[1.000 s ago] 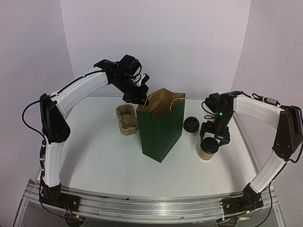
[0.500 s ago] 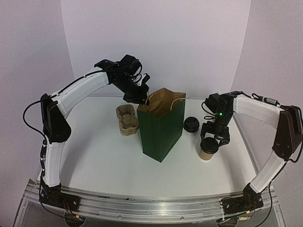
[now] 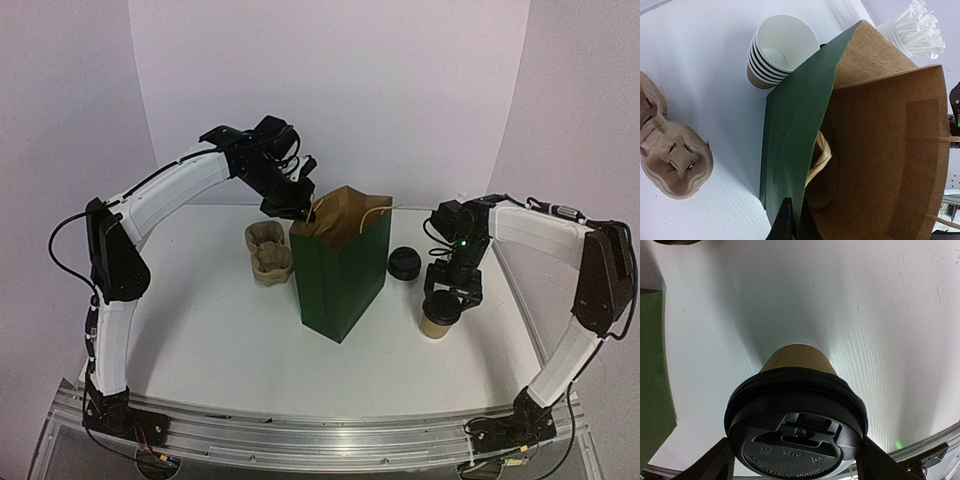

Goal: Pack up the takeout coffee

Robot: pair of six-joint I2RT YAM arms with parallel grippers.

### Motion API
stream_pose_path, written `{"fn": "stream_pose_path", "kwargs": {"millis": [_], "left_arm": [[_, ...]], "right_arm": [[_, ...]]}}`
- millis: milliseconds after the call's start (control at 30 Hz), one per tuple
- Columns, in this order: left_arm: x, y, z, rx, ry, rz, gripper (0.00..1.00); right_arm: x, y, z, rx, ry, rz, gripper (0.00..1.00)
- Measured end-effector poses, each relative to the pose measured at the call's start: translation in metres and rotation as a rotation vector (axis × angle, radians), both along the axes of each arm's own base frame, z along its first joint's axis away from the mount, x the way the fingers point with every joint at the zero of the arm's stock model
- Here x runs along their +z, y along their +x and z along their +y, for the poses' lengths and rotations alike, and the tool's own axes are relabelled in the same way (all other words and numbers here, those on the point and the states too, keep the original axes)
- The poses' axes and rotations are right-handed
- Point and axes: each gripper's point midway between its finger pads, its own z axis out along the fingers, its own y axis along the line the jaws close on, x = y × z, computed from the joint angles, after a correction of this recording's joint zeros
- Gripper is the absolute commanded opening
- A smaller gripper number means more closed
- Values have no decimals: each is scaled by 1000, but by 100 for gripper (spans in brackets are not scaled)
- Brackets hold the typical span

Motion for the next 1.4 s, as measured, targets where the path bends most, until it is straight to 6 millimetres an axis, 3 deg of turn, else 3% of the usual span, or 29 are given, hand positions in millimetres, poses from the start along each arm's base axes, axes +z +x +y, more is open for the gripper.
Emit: {"fn": "stream_pose_path", "kwargs": {"millis": [367, 500, 967, 1267, 1400], "left_arm": [[0, 0, 0, 1, 1, -1, 0], [1, 2, 1, 6, 3, -9, 0], [2, 3, 1, 12, 6, -16, 0], [7, 6, 7, 31, 33, -37, 0], [17, 10, 11, 40, 45, -78, 0]], "right_arm": [[2, 0, -1, 17, -6, 1, 77], [16, 5, 1, 36, -3, -16, 76], [115, 37, 16, 152, 64, -199, 76], [226, 77, 37, 187, 179, -514, 74], [260, 82, 44, 199, 232, -604, 74]]}}
